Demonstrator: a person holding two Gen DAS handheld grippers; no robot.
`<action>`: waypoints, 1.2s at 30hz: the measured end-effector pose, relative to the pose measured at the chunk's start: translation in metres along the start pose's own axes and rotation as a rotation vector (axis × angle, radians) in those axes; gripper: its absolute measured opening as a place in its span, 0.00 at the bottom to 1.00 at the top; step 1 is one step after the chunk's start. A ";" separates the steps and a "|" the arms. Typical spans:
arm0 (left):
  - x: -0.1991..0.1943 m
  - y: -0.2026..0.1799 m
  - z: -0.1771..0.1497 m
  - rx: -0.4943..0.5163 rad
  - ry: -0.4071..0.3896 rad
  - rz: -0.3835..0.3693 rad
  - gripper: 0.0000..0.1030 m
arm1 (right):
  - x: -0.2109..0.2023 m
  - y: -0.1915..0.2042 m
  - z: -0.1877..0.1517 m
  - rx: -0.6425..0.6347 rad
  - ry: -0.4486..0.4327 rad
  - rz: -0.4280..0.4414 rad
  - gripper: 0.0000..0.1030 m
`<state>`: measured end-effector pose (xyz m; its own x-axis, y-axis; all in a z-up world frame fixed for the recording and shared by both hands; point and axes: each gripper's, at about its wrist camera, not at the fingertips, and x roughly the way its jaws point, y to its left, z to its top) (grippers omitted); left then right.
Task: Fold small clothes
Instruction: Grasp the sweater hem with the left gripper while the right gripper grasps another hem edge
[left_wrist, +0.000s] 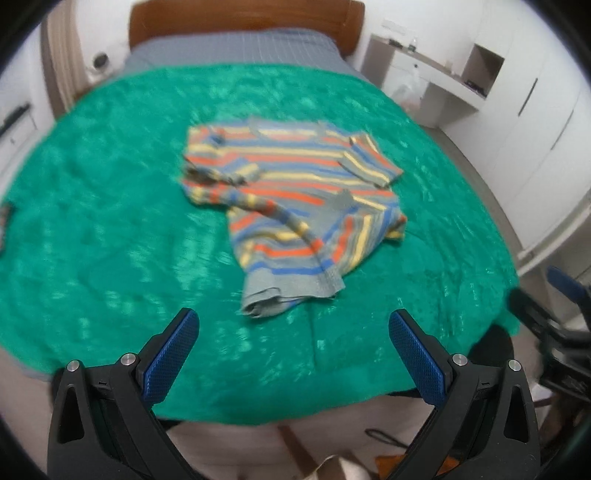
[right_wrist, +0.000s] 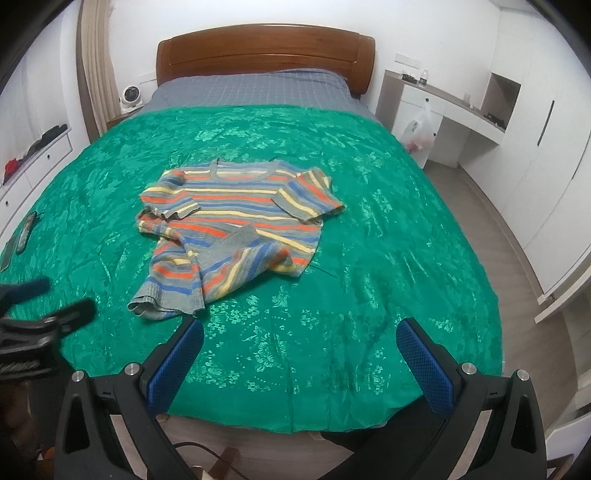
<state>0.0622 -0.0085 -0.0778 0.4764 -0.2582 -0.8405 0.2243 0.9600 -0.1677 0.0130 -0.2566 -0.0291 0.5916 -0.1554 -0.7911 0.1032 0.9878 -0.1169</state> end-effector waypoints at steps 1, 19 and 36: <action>0.010 -0.003 0.002 0.010 0.005 -0.007 0.99 | 0.002 -0.003 -0.001 0.008 0.004 0.003 1.00; 0.071 0.079 0.001 -0.197 0.093 -0.144 0.06 | 0.053 -0.022 0.034 -0.054 -0.125 0.204 1.00; 0.033 0.150 -0.033 -0.337 0.058 -0.164 0.05 | 0.179 0.043 0.060 -0.278 0.165 0.556 0.07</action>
<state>0.0841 0.1308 -0.1478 0.4062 -0.4137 -0.8147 -0.0032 0.8910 -0.4541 0.1714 -0.2424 -0.1391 0.3638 0.3634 -0.8577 -0.4079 0.8899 0.2040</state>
